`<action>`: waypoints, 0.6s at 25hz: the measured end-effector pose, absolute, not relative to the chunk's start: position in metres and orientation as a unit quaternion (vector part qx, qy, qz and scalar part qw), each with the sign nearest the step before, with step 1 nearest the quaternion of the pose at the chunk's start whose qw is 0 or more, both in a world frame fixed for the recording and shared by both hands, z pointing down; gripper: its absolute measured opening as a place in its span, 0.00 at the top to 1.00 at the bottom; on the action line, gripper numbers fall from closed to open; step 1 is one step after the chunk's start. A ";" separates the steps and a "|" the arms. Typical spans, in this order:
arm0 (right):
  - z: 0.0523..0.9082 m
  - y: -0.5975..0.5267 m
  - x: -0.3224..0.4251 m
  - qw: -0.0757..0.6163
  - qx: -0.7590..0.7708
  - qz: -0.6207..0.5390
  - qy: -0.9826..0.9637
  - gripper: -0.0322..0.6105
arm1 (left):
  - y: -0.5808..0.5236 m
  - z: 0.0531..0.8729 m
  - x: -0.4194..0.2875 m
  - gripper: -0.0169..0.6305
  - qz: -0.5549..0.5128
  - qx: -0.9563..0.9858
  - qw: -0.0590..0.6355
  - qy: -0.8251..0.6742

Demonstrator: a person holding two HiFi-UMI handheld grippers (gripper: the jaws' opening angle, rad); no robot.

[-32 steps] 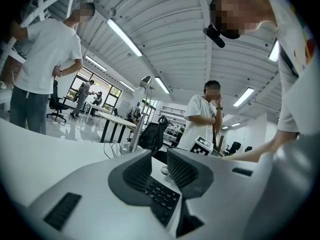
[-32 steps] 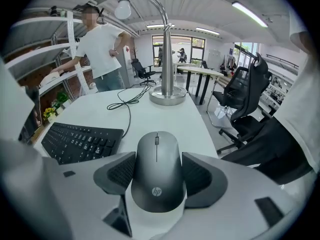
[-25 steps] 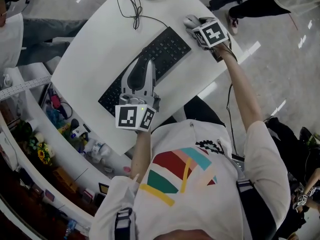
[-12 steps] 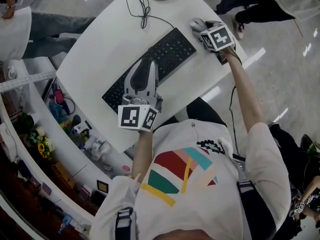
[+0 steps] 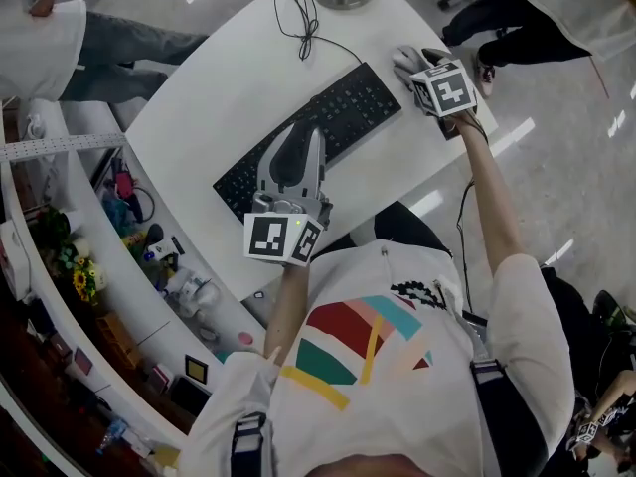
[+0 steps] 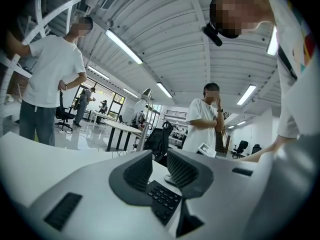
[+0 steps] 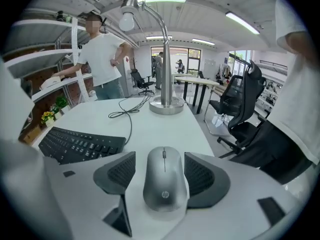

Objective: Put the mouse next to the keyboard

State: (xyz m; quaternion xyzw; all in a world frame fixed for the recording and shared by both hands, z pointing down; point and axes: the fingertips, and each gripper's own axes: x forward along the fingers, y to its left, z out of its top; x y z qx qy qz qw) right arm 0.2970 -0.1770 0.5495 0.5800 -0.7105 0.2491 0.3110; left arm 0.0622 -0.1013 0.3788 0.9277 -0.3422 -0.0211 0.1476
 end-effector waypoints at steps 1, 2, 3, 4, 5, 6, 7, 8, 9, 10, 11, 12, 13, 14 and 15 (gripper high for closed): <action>0.540 -0.177 0.294 0.304 0.581 0.242 -0.715 0.51 | -0.101 0.376 0.059 0.77 -0.024 0.927 0.146 -0.345; 0.530 -0.178 0.290 0.295 0.582 0.238 -0.719 0.51 | -0.100 0.374 0.056 0.77 -0.026 0.925 0.144 -0.350; 0.521 -0.178 0.284 0.280 0.583 0.238 -0.724 0.51 | -0.101 0.372 0.051 0.77 -0.028 0.923 0.142 -0.355; 0.511 -0.177 0.277 0.261 0.584 0.243 -0.730 0.51 | -0.102 0.371 0.046 0.77 -0.030 0.921 0.141 -0.362; 0.500 -0.175 0.269 0.239 0.584 0.249 -0.735 0.51 | -0.102 0.369 0.041 0.77 -0.032 0.919 0.140 -0.368; 0.489 -0.173 0.260 0.218 0.585 0.253 -0.740 0.51 | -0.103 0.366 0.036 0.77 -0.034 0.917 0.138 -0.373; 0.478 -0.171 0.251 0.199 0.585 0.254 -0.744 0.51 | -0.104 0.363 0.031 0.77 -0.036 0.916 0.134 -0.376; 0.465 -0.170 0.240 0.182 0.584 0.251 -0.751 0.51 | -0.105 0.358 0.025 0.77 -0.039 0.915 0.127 -0.380; 0.451 -0.169 0.227 0.166 0.579 0.246 -0.760 0.51 | -0.106 0.353 0.020 0.77 -0.041 0.914 0.119 -0.385; 0.437 -0.167 0.213 0.151 0.571 0.238 -0.771 0.51 | -0.107 0.348 0.015 0.77 -0.044 0.913 0.113 -0.390; 0.423 -0.163 0.200 0.136 0.563 0.229 -0.782 0.51 | -0.107 0.345 0.010 0.77 -0.046 0.912 0.108 -0.394; 0.409 -0.159 0.187 0.121 0.558 0.220 -0.791 0.51 | -0.106 0.342 0.006 0.77 -0.049 0.911 0.105 -0.397; 0.395 -0.153 0.177 0.106 0.557 0.210 -0.797 0.51 | -0.106 0.341 0.003 0.77 -0.051 0.910 0.105 -0.399; 0.381 -0.149 0.168 0.090 0.558 0.200 -0.800 0.52 | -0.106 0.341 0.000 0.77 -0.052 0.909 0.107 -0.400; 0.366 -0.144 0.160 0.071 0.562 0.190 -0.802 0.62 | -0.107 0.341 -0.002 0.77 -0.053 0.908 0.109 -0.401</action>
